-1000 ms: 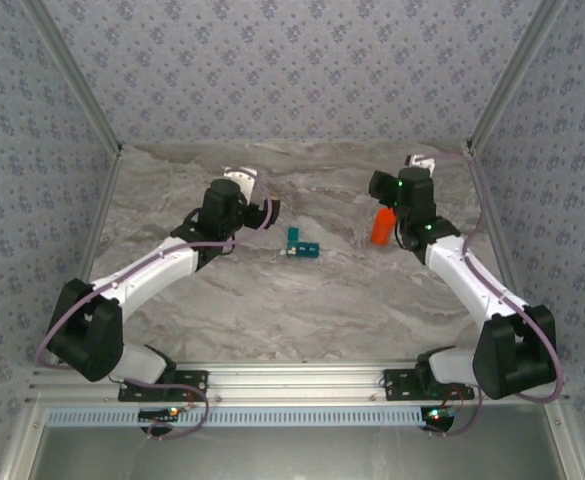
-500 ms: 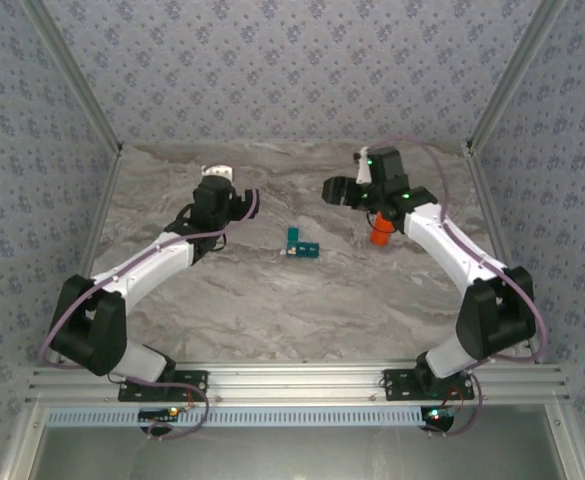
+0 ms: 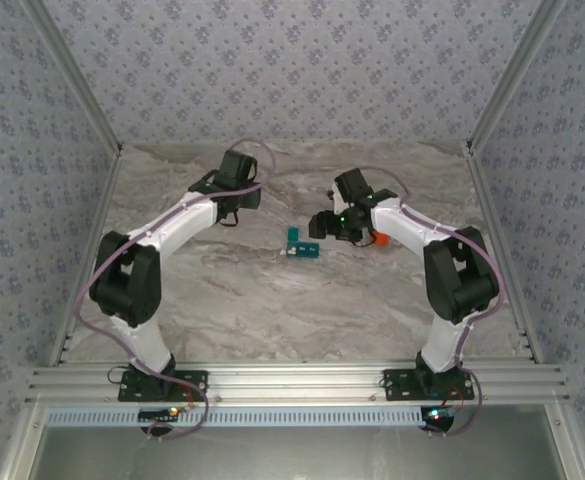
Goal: Sort the pills into containers
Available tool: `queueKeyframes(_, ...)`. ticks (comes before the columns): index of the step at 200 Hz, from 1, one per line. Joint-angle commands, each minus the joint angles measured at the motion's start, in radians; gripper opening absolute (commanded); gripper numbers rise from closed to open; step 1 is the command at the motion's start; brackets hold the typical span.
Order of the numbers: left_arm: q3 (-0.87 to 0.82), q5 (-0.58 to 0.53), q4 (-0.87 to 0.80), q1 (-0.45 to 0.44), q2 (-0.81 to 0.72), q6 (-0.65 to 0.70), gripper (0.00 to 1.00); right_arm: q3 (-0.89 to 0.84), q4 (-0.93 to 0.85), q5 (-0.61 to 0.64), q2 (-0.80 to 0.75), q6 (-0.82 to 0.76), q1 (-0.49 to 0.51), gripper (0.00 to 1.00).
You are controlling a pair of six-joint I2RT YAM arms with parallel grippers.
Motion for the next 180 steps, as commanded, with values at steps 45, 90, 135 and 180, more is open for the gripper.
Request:
queueKeyframes(45,0.184,0.189,-0.234,-0.008,0.145,-0.003,0.0,0.014,-0.056,0.019,0.075,-0.054,0.032,0.74)
queueKeyframes(90,0.202,0.267,-0.23,-0.02,0.178,-0.016,0.0,0.029,-0.057,0.045,0.113,-0.057,0.045,0.74)
queueKeyframes(135,0.222,0.387,-0.234,-0.02,0.22,-0.028,0.0,0.04,-0.08,0.07,0.137,-0.06,0.048,0.74)
queueKeyframes(180,0.252,0.433,-0.24,-0.025,0.263,-0.042,0.0,0.04,-0.085,0.075,0.144,-0.056,0.046,0.73)
